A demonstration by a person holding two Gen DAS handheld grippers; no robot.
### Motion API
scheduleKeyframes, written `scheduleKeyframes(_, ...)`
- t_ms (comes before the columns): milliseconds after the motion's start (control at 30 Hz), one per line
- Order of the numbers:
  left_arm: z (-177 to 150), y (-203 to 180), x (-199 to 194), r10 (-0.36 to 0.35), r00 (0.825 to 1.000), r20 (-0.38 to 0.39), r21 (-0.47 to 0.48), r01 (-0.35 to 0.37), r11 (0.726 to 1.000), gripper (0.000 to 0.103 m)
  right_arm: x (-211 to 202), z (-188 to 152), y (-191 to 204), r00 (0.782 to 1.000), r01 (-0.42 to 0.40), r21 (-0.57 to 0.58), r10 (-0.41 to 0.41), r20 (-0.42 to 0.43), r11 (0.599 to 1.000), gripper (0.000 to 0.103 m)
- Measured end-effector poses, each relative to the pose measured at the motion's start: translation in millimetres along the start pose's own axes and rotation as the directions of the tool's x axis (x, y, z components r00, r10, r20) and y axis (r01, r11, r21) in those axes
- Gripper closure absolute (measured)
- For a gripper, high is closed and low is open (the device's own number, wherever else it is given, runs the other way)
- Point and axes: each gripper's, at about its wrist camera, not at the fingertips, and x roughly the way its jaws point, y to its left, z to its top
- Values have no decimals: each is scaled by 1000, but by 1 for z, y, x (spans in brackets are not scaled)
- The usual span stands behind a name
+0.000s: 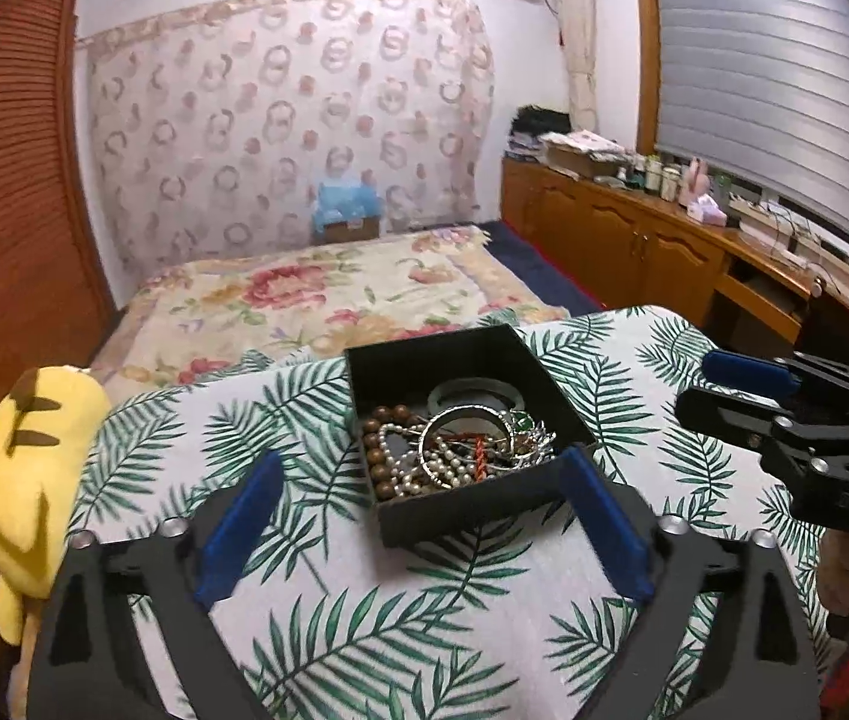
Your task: Organize jewelry
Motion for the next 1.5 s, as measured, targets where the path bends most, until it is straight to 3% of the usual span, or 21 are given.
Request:
scheduleKeyframes(367,-18,5,-32,54,999,10,-64,-53,997,8,-37,-15,19,992,97,-8,-96,80,995,3)
scheduleKeyframes(1500,-27,6,-54,71,996,47,-72,-68,995,8,-42,-25,12,987,130,60,-135,88,990,3)
